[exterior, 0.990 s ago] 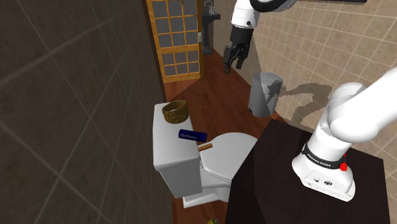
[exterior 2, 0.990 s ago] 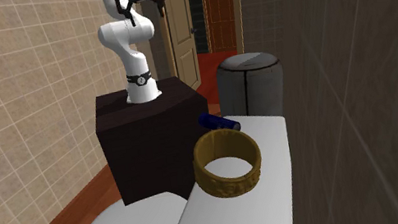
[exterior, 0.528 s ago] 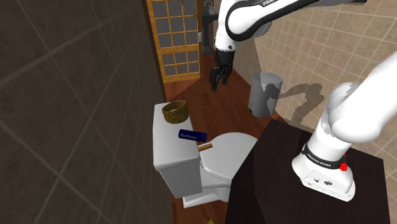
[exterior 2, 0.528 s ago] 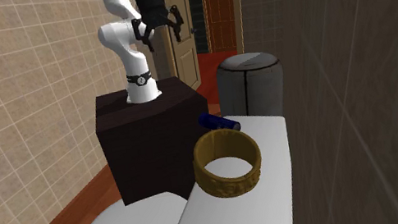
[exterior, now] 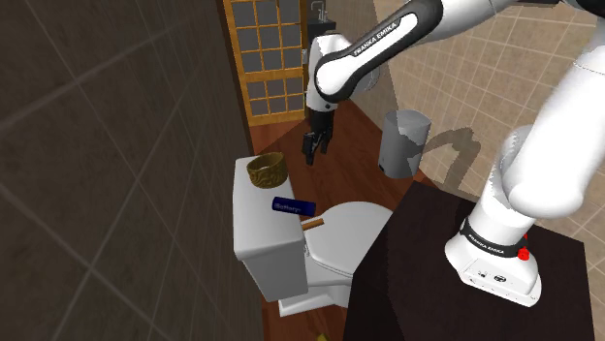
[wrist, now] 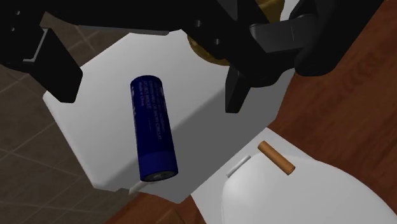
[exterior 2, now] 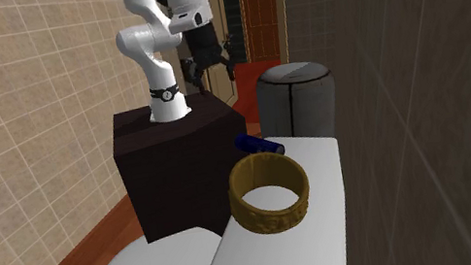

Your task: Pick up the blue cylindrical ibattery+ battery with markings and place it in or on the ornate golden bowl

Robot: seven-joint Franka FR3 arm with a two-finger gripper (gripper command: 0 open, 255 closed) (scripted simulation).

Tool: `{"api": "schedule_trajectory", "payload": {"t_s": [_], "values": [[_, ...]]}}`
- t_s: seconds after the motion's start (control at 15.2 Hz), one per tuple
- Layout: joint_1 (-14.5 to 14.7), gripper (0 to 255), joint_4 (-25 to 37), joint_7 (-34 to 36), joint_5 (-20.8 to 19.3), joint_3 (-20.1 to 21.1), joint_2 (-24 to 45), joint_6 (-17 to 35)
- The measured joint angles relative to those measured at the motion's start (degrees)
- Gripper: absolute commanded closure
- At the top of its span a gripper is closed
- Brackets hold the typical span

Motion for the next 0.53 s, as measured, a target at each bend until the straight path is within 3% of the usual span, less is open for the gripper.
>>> {"api": "schedule_trajectory", "payload": {"t_s": [0.53], "values": [[1.69, 0, 7.8, -5.39, 2.24, 1.93, 17.71, 7.5]]}}
